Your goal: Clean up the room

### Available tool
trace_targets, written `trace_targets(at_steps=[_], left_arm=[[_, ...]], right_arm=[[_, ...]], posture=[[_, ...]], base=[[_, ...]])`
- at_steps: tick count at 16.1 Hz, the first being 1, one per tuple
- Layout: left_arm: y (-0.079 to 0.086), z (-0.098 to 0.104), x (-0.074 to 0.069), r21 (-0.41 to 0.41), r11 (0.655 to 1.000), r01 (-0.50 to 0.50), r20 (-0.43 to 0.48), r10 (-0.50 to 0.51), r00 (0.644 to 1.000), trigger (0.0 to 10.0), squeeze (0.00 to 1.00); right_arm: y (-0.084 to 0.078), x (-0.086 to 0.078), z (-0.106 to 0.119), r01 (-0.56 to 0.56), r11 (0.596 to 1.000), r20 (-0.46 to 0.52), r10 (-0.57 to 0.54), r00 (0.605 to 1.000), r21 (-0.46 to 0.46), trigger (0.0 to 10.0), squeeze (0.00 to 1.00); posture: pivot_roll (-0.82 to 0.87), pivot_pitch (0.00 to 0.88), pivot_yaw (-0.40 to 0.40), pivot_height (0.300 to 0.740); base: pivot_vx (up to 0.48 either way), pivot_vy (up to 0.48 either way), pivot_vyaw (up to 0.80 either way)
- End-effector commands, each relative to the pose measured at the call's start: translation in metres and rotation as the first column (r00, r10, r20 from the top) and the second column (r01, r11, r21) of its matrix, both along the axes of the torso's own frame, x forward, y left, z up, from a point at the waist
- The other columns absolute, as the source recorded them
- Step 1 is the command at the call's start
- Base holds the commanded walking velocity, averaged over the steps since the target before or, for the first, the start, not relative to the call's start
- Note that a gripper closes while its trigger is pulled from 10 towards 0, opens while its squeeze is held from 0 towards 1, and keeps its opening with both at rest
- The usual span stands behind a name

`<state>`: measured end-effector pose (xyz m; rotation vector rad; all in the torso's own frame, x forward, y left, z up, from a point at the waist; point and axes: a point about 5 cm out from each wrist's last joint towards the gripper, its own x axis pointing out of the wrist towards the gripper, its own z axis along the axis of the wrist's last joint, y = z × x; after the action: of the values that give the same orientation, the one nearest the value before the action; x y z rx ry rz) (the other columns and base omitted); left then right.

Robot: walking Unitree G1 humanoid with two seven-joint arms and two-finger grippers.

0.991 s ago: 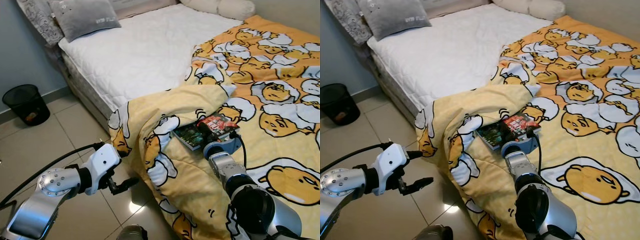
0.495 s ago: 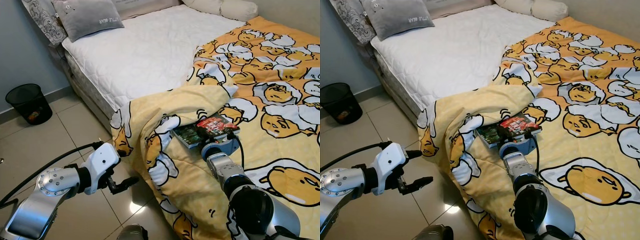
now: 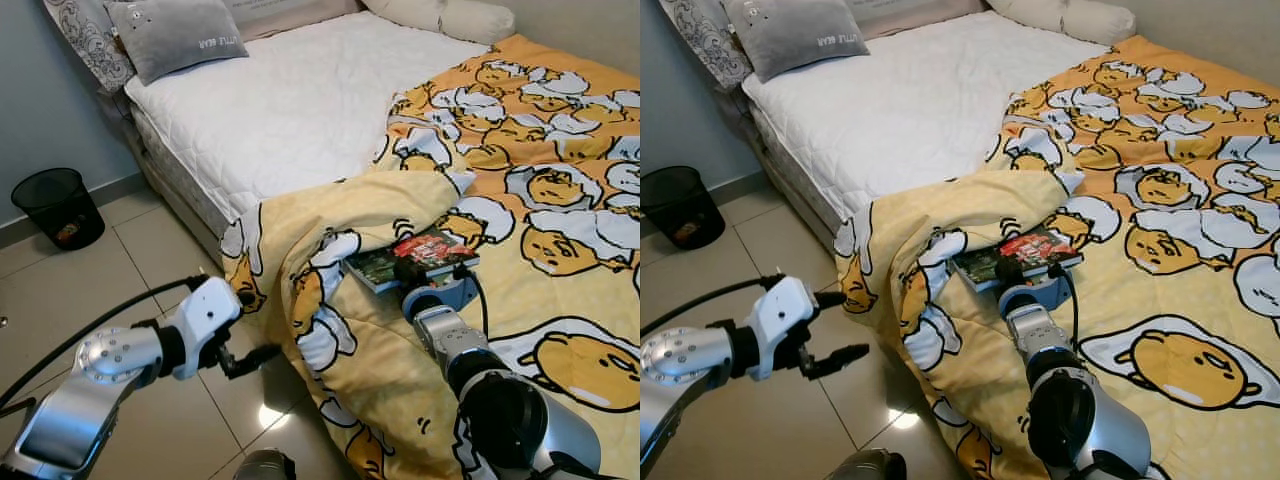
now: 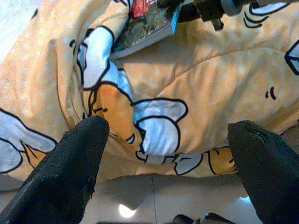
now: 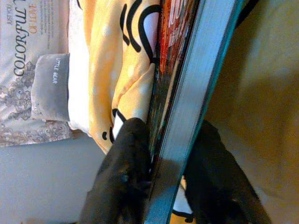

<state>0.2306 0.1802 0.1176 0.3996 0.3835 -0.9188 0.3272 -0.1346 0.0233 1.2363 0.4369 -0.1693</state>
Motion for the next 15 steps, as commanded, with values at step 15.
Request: trace_targets(at_steps=[15], left_arm=[[-0.019, -0.015, 0.036, -0.175, 0.936, -0.305, 0.163, 0.333, 0.929, 10.0, 0.75]], right_arm=[[-0.058, -0.011, 0.041, 0.055, 0.914, 0.336, 0.091, 0.937, -0.401, 0.0, 0.00]], posture=[[0.04, 0.000, 0.097, 0.740]], base=[[0.000, 0.000, 0.00]])
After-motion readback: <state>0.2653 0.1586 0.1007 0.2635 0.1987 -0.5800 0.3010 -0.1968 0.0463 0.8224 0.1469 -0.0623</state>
